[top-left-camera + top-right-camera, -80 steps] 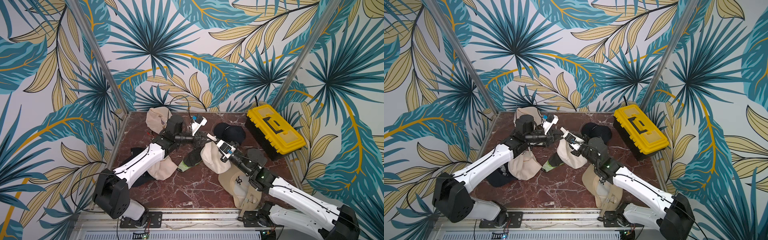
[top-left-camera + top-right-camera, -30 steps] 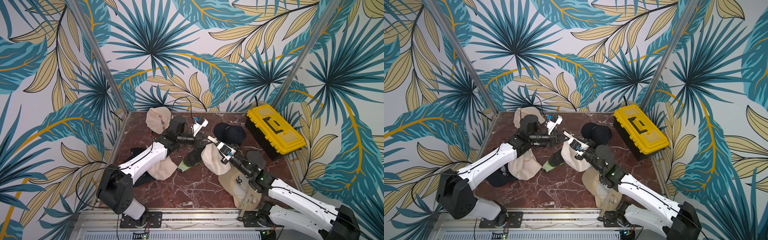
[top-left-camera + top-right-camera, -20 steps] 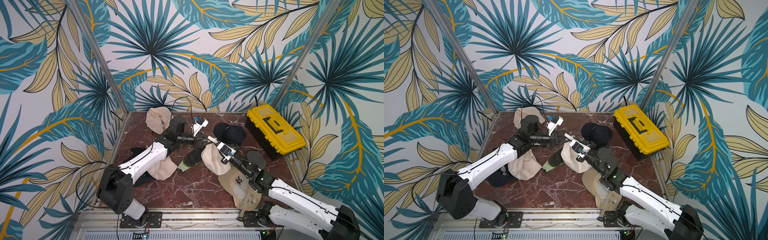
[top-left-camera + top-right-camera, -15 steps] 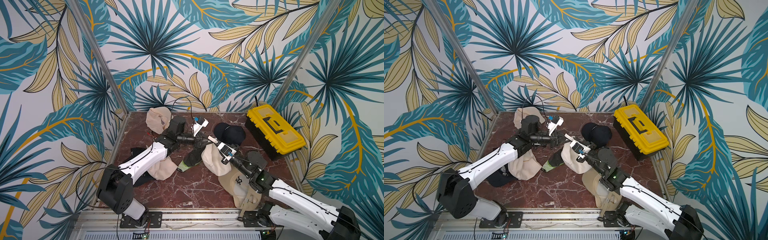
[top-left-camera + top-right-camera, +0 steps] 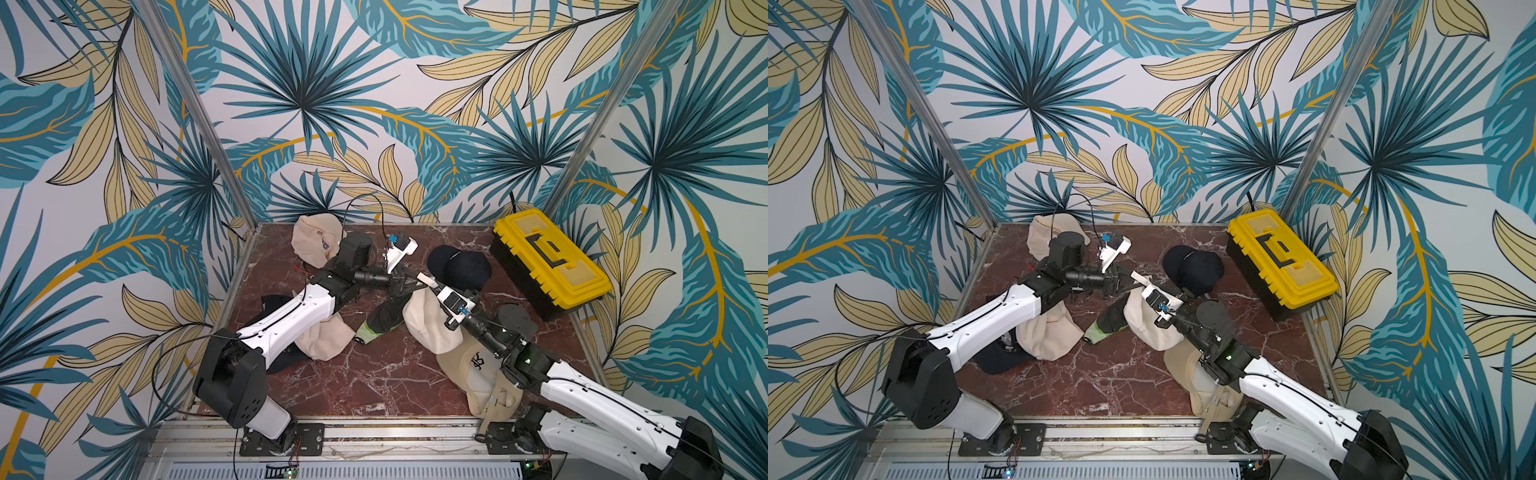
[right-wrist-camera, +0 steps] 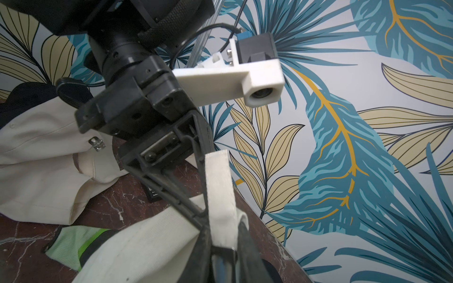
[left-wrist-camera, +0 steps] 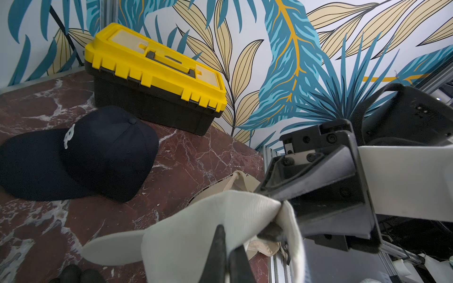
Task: Open the adjustable buckle of the baseball cap
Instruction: Open the adjustable buckle on the baseball cap.
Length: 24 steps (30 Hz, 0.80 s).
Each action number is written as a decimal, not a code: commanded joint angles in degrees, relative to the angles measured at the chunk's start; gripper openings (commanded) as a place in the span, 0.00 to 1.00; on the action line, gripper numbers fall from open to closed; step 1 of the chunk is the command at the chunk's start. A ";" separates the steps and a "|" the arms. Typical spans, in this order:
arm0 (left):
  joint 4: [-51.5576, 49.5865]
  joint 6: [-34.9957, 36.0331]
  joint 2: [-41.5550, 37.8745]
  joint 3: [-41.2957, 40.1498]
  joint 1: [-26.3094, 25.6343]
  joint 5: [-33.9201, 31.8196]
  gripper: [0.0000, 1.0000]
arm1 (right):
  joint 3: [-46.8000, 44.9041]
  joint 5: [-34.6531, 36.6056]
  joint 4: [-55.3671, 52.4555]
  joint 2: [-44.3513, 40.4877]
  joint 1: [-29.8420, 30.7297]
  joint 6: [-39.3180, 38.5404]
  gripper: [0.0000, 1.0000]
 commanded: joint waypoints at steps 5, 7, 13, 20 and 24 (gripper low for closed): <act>0.84 -1.75 2.18 1.53 6.98 -18.39 0.00 | -0.68 -1.32 5.79 -6.19 0.48 0.84 0.18; 0.84 -1.77 2.12 1.32 7.29 -18.53 0.00 | -0.91 -1.23 5.60 -6.77 0.55 0.83 0.18; 0.89 -1.85 2.64 1.51 7.90 -19.00 0.00 | -1.22 -1.23 4.79 -8.37 0.53 1.19 0.18; 0.87 -1.94 3.25 1.72 8.39 -19.46 0.00 | -1.82 -0.54 3.87 -9.38 0.51 1.50 0.18; 0.85 -2.02 3.17 1.68 8.66 -19.53 0.00 | -1.99 -0.34 3.69 -9.93 0.54 1.62 0.20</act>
